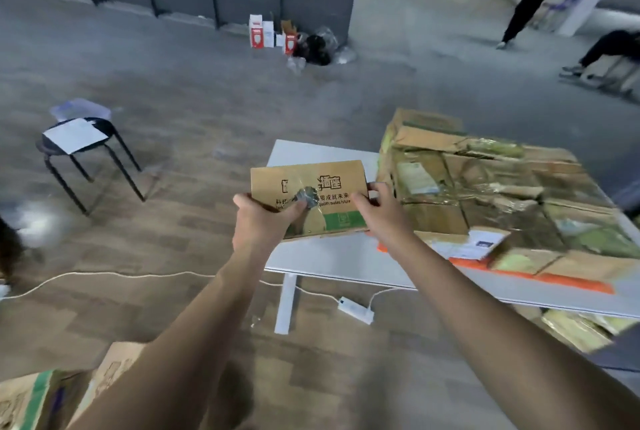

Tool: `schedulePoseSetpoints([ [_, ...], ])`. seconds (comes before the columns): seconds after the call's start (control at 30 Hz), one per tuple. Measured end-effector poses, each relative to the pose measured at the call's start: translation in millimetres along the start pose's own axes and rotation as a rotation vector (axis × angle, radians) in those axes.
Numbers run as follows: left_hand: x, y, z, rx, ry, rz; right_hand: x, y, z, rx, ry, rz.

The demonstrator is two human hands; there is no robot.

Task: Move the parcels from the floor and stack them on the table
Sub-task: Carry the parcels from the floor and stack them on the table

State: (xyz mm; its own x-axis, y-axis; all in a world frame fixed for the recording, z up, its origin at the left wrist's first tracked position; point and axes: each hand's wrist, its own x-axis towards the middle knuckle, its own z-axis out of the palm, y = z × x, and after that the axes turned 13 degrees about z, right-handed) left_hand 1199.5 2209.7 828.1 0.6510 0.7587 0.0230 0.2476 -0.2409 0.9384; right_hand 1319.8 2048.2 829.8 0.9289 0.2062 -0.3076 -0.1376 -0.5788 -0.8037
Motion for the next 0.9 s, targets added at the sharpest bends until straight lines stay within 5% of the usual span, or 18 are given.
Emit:
schedulePoseSetpoints([
  [0.4,-55,94,207,0.116,-0.087,0.041,47,91,-203,0.074,0.045,0.025],
  [0.9,19,119,308,0.177,-0.206,0.053,140,89,-254,-0.052,0.091,0.056],
])
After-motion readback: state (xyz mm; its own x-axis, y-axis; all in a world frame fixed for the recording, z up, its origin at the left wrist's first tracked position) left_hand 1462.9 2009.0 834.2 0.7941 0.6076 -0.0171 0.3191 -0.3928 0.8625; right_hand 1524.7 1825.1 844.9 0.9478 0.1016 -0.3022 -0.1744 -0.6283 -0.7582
